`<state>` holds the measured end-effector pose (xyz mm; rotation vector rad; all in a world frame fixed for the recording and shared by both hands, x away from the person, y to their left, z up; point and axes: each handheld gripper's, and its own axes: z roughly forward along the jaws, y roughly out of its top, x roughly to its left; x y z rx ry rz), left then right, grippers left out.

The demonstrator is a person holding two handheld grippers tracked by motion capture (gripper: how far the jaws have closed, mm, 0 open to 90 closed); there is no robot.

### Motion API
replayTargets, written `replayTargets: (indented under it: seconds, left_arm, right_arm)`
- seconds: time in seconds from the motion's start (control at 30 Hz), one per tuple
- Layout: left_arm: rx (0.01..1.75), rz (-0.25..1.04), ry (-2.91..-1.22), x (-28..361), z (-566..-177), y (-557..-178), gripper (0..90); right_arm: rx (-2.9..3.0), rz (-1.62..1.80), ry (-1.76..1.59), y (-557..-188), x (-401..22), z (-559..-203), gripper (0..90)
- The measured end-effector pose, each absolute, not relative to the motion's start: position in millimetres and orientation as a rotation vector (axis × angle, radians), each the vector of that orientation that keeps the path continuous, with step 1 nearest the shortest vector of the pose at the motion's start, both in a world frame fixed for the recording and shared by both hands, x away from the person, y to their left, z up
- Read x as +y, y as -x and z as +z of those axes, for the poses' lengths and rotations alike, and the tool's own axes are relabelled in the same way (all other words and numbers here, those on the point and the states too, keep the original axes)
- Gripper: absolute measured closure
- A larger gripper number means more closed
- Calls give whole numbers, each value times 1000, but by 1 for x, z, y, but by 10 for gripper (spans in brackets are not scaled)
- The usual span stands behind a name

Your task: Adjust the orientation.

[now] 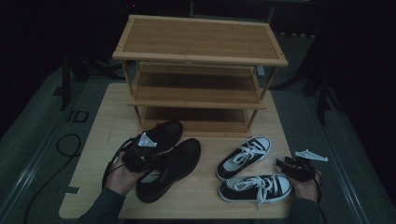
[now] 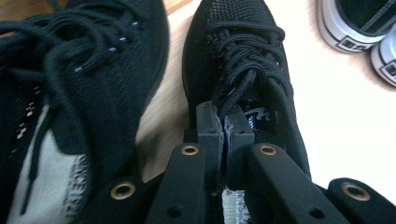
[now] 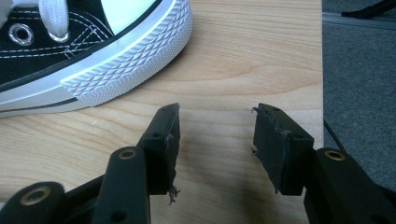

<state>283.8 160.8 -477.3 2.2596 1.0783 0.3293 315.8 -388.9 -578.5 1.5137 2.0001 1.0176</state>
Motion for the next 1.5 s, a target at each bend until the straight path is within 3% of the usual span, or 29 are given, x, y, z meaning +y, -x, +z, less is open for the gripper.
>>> replayTargets:
  seconds: [1.03, 1.23, 1.5]
  left_arm:
    - [1046, 445, -2275, 181, -476, -291, 868]
    - [1085, 412, -2262, 189, -476, -289, 645]
    - [1069, 467, -2259, 188, -468, -286, 441]
  right_arm:
    - [2000, 1017, -1514, -316, -389, -579, 503]
    - [1999, 1017, -1514, -316, -389, -578, 503]
    - [1999, 1016, -1514, -316, -389, -579, 503]
